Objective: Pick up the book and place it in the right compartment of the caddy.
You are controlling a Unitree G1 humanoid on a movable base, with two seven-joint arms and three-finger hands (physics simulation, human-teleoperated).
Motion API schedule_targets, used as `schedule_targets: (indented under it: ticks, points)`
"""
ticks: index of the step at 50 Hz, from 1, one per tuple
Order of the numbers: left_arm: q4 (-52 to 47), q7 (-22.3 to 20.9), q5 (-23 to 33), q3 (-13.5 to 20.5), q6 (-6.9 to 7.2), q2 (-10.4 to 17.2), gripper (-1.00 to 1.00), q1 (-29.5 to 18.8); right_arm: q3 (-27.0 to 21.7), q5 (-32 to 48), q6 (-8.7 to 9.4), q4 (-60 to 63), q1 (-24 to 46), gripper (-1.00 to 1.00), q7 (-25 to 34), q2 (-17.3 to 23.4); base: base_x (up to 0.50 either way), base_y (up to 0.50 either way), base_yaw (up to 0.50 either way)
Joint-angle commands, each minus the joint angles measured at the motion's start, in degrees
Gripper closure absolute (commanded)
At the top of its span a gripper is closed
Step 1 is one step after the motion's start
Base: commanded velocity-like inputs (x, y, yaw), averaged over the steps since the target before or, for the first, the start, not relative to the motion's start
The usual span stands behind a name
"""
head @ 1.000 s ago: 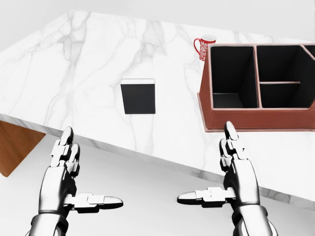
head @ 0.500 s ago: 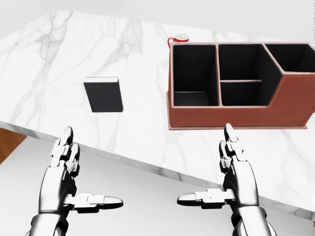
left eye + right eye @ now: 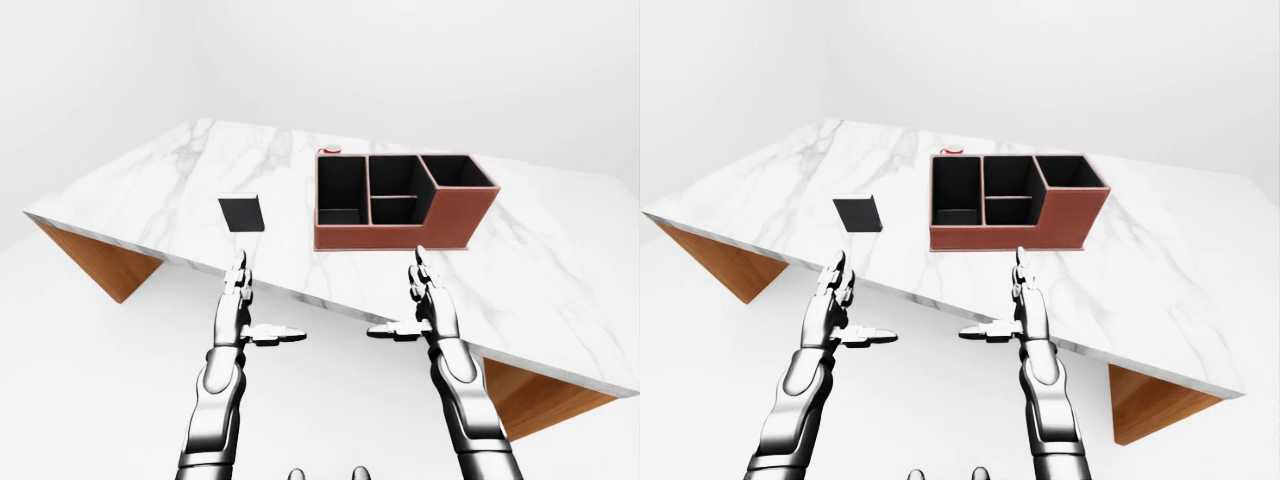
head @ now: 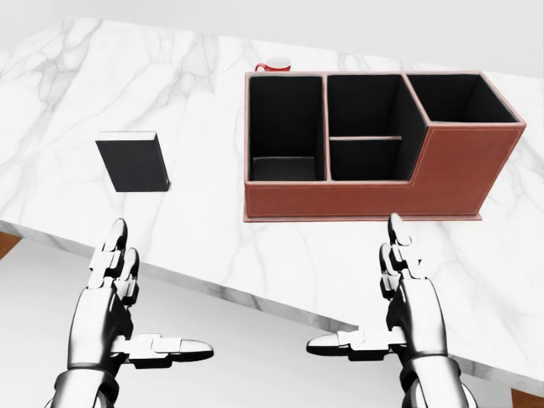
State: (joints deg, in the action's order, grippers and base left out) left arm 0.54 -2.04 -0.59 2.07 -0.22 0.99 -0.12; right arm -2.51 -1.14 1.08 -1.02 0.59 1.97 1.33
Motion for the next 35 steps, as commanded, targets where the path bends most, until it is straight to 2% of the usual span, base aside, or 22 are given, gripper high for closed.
schedule_targets:
  ticks: [1, 12, 17, 23, 26, 29, 35]
  points:
    - [0.01, 0.04, 0.02, 0.12, -0.01, 0.12, -1.0, 0.0, 0.24, 0.1, 0.13, 0.32, -0.03, -1.0, 0.01, -0.15, 0.0, 0.0, 0.0]
    - [0.0, 0.06, 0.02, 0.12, 0.0, 0.12, -1.0, 0.0, 0.44, 0.4, -0.05, 0.6, -0.2, -1.0, 0.26, -0.13, 0.0, 0.0, 0.0]
    - [0.01, 0.05, 0.01, 0.12, 0.0, 0.12, -1.0, 0.0, 0.5, 0.64, -0.7, 0.06, -0.21, -1.0, 0.42, -0.12, 0.0, 0.0, 0.0]
    - [0.0, 0.06, 0.02, 0.12, 0.01, 0.12, -1.0, 0.0, 0.43, 0.56, -0.08, 0.7, -0.32, -1.0, 0.42, -0.17, 0.0, 0.0, 0.0]
    - [0.0, 0.04, 0.01, 0.12, 0.02, 0.13, -1.0, 0.0, 0.31, 0.49, -0.72, -0.2, -0.12, -1.0, 0.42, -0.18, 0.0, 0.0, 0.0]
    - [0.0, 0.05, 0.02, 0.12, 0.04, 0.12, -1.0, 0.0, 0.3, 0.47, -0.22, 0.24, -0.11, -1.0, 0.39, -0.14, 0.0, 0.0, 0.0]
    - [0.0, 0.06, 0.02, 0.12, 0.03, 0.12, -1.0, 0.0, 0.2, 0.37, -0.65, -0.41, 0.08, -1.0, 0.42, -0.11, 0.18, 0.07, 0.0]
